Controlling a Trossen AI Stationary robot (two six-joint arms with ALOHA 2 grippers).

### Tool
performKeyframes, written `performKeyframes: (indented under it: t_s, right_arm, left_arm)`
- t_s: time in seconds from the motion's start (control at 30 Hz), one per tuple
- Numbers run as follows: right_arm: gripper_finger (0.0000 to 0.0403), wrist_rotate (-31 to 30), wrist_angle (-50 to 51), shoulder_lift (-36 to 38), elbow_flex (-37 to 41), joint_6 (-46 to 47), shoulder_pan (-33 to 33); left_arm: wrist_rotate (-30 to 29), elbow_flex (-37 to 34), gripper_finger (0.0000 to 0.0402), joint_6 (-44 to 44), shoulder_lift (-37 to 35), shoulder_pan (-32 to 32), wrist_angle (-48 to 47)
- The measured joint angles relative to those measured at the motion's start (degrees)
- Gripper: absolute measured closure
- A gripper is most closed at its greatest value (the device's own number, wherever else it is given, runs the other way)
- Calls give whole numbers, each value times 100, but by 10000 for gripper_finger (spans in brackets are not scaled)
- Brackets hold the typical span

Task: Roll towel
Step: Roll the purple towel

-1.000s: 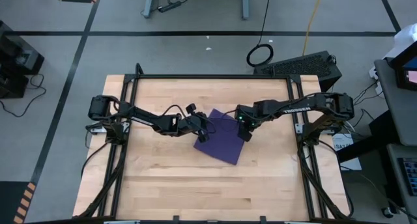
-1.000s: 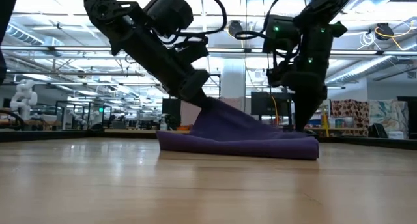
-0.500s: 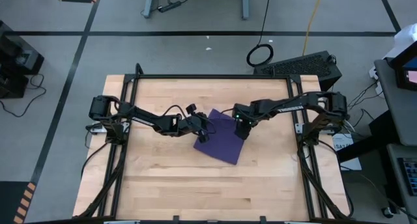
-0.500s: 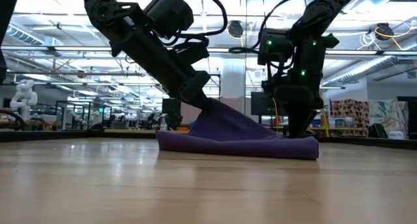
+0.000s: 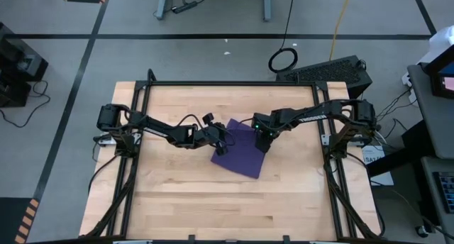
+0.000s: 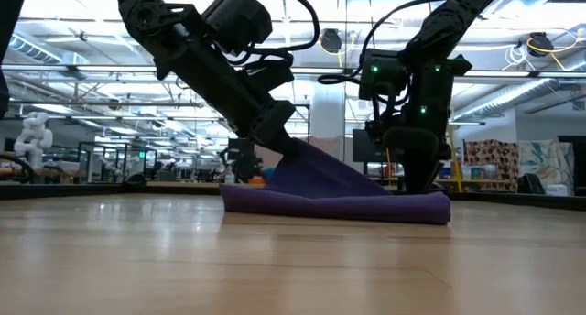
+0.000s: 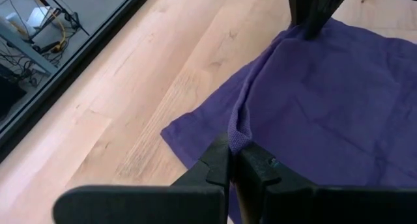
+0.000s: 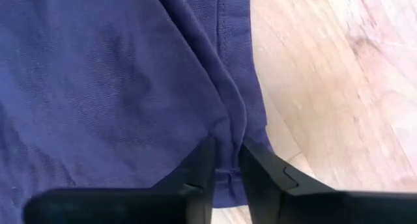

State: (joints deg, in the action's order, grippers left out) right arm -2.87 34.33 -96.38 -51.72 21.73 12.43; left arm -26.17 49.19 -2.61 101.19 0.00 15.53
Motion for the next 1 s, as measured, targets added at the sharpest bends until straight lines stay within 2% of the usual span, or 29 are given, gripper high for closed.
performKeyframes:
  t_s: [0.17, 0.33, 0.43, 0.73, 0.83, 1.0]
  right_arm:
    - [380, 2, 4, 4, -2, -42, -3]
    - [395, 17, 14, 15, -9, -100, -2]
    - [392, 19, 17, 22, -9, -100, -2]
    - [338, 20, 76, 22, -9, -91, -13]
    - [340, 20, 86, 24, -9, -68, -13]
    - [370, 20, 101, 26, -9, -57, -15]
  left_arm:
    - [0, 0, 386, 0, 0, -1, -4]
    - [0, 0, 386, 2, 0, 0, -24]
    - [0, 0, 386, 2, 0, 0, -24]
    - [0, 0, 386, 3, 0, -1, -24]
    - [0, 0, 386, 4, 0, -1, -22]
    - [0, 0, 386, 4, 0, -1, -22]
